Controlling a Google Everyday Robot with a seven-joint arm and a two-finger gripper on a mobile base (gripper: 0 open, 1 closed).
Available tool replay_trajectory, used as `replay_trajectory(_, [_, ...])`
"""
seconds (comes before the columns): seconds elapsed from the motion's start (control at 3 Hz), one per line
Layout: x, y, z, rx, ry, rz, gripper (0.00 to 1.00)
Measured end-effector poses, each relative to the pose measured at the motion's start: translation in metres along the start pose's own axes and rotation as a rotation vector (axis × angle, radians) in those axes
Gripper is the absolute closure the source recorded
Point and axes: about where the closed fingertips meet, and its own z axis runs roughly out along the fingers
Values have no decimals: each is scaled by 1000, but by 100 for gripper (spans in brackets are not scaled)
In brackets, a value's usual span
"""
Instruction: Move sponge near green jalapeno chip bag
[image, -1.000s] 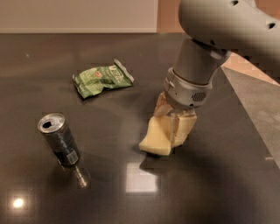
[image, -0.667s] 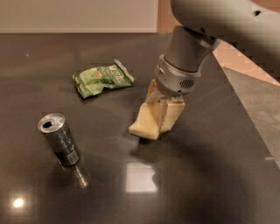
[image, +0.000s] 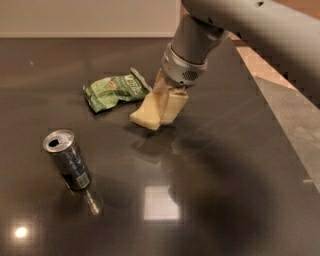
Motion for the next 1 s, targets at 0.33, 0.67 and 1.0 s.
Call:
replay_trajectory(0.33, [-3,-35,12,29,-1,44,100])
replay_trajectory(0.67, [-6,-63,22,53,9,73,82])
replay_trajectory(1.0, [-6,-81,25,88,21,98,59])
